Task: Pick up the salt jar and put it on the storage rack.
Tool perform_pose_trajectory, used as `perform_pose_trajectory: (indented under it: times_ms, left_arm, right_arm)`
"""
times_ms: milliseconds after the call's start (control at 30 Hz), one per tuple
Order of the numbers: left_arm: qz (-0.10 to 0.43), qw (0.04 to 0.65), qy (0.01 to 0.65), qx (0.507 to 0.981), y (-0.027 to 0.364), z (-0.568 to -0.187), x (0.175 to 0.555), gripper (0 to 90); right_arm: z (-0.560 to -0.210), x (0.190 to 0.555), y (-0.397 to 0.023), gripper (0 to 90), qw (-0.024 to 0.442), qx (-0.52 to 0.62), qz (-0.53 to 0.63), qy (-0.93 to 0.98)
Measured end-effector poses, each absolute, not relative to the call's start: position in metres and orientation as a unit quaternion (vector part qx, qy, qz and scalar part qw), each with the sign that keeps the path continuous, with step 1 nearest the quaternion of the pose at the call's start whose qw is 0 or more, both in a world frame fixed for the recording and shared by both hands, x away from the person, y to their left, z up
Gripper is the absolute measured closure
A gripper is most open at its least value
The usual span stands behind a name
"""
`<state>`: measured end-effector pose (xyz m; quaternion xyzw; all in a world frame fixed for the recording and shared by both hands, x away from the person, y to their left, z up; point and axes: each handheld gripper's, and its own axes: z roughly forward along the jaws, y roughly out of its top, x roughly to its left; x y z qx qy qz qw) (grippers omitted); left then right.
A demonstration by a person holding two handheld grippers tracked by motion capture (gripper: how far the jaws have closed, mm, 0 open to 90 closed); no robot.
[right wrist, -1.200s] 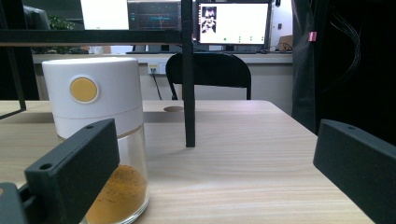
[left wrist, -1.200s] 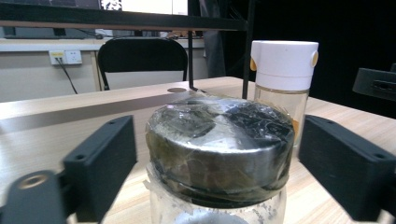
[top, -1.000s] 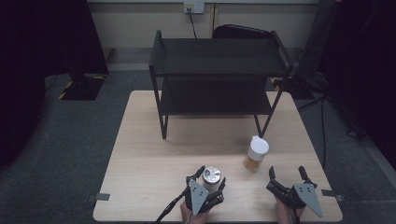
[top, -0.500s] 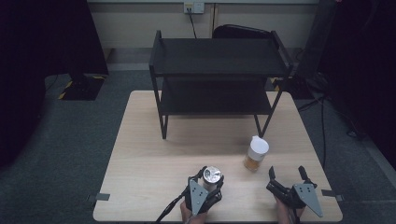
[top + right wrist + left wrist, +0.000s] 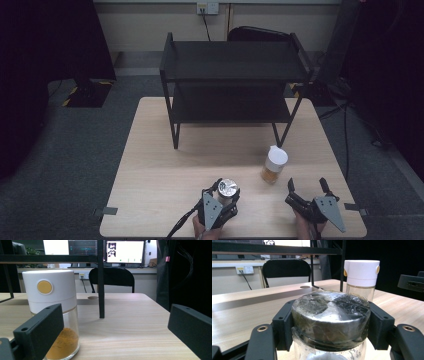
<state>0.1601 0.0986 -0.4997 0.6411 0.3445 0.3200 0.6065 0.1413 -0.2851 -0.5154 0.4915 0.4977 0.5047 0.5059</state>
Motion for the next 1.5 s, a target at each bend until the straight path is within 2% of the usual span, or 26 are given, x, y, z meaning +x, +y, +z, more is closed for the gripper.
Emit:
perform_pose_trajectory:
  times_ms: [400, 800, 867, 1033, 1233, 1500]
  left_arm:
    - [0.309, 0.609, 0.345, 0.644, 0.107, -0.484, 0.163, 35.1]
    - [0.287, 0.626, 0.328, 0.647, 0.122, -0.442, 0.172, 35.1]
    - [0.272, 0.633, 0.317, 0.652, 0.128, -0.434, 0.177, 35.1]
    - [0.273, 0.641, 0.29, 0.656, 0.133, -0.414, 0.181, 35.1]
    - [0.243, 0.655, 0.282, 0.657, 0.144, -0.394, 0.192, 35.1]
    - [0.236, 0.659, 0.28, 0.658, 0.15, -0.366, 0.204, 35.1]
  right_arm:
    - [-0.517, 0.141, -0.285, 0.0, 0.507, 0.49, 0.507, 0.495]
    - [-0.516, 0.141, -0.286, 0.0, 0.506, 0.49, 0.508, 0.496]
    - [-0.516, 0.141, -0.286, 0.0, 0.506, 0.489, 0.508, 0.497]
    - [-0.516, 0.141, -0.286, 0.0, 0.506, 0.49, 0.507, 0.496]
    - [-0.516, 0.141, -0.286, 0.0, 0.506, 0.49, 0.508, 0.496]
    - [-0.516, 0.141, -0.286, 0.0, 0.505, 0.49, 0.508, 0.496]
